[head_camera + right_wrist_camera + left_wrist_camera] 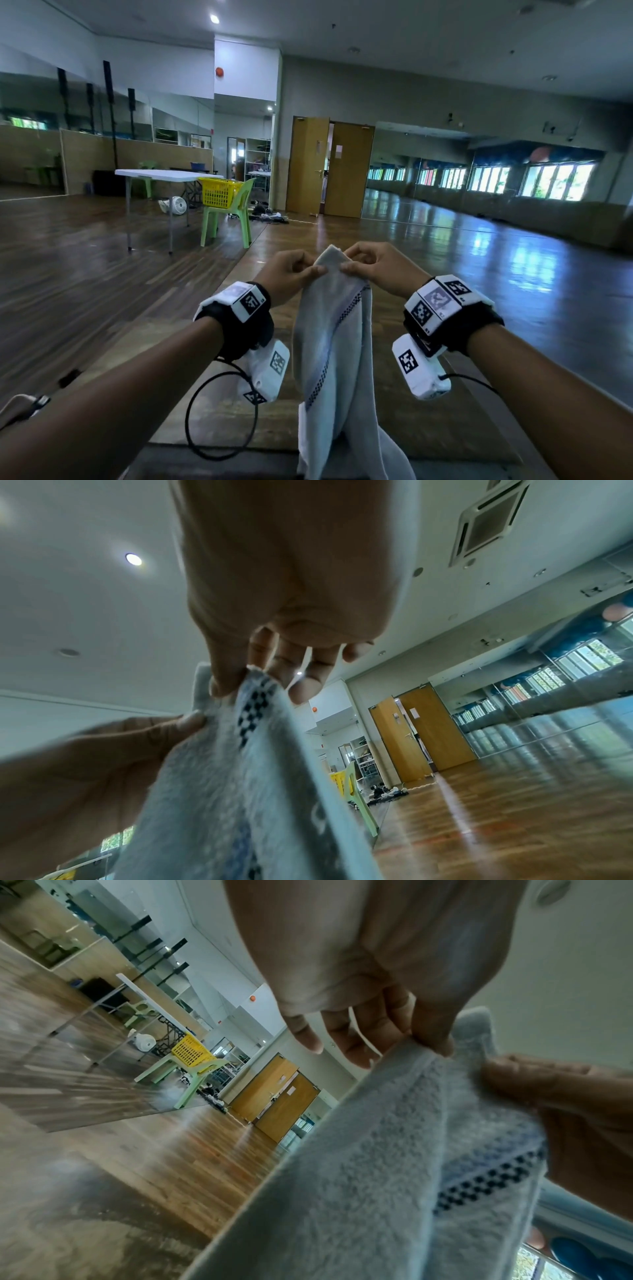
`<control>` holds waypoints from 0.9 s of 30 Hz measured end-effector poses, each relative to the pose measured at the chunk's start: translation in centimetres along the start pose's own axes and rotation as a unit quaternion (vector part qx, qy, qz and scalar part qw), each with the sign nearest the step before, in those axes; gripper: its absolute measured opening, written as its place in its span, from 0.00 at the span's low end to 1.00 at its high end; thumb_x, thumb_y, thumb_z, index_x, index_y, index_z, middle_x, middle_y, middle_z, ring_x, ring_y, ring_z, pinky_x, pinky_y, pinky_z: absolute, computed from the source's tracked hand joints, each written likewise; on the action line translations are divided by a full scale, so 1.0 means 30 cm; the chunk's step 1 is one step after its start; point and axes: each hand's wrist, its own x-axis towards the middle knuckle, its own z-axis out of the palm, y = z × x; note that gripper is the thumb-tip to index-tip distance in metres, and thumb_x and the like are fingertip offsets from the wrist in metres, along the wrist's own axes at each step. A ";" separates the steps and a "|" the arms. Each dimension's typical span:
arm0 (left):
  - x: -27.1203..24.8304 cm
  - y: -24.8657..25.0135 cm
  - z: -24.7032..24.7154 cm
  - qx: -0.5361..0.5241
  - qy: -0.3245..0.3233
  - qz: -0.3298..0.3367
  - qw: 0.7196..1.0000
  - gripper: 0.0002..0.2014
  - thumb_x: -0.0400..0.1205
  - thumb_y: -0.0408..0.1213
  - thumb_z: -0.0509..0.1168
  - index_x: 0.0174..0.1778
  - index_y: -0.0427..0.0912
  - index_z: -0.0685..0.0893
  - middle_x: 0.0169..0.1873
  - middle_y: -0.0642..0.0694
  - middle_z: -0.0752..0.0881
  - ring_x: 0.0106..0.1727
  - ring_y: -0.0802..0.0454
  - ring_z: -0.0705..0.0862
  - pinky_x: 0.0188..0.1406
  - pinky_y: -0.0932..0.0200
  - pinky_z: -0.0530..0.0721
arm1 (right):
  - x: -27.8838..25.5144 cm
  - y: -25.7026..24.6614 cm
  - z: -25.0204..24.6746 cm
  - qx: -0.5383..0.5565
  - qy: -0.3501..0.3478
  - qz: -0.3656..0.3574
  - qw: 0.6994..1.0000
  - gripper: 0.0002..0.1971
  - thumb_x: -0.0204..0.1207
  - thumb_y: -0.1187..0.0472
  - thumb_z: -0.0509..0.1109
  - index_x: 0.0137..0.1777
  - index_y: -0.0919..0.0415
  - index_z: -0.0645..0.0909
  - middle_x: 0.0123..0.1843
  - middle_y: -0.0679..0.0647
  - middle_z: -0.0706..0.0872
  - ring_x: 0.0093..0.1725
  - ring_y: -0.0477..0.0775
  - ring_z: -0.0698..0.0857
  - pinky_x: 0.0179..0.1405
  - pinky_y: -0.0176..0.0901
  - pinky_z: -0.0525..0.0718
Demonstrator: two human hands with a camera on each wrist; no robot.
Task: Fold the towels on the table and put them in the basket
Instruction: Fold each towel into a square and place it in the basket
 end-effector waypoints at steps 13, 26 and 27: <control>0.005 -0.008 0.031 0.154 -0.085 0.017 0.984 0.17 0.75 0.53 0.68 0.30 0.43 0.80 0.30 0.40 0.83 0.33 0.43 0.80 0.37 0.41 0.82 | -0.015 0.000 -0.021 0.009 0.073 -0.043 0.996 0.03 0.76 0.62 0.69 0.43 0.60 0.82 0.37 0.54 0.82 0.37 0.48 0.78 0.40 0.38 0.78; -0.065 -0.104 -0.154 0.440 -0.191 -0.107 0.871 0.16 0.81 0.52 0.61 0.46 0.42 0.84 0.40 0.48 0.83 0.47 0.49 0.80 0.52 0.55 0.65 | -0.027 0.046 -0.189 -0.032 0.162 -0.014 0.986 0.02 0.77 0.65 0.68 0.47 0.59 0.80 0.41 0.54 0.82 0.41 0.48 0.79 0.38 0.34 0.77; -0.061 -0.101 -0.186 0.451 -0.185 -0.109 0.866 0.15 0.81 0.52 0.62 0.44 0.43 0.84 0.40 0.47 0.84 0.46 0.48 0.80 0.51 0.55 0.67 | -0.028 0.047 -0.197 -0.039 0.165 -0.014 0.985 0.02 0.76 0.65 0.68 0.46 0.58 0.80 0.40 0.53 0.82 0.40 0.47 0.79 0.38 0.34 0.77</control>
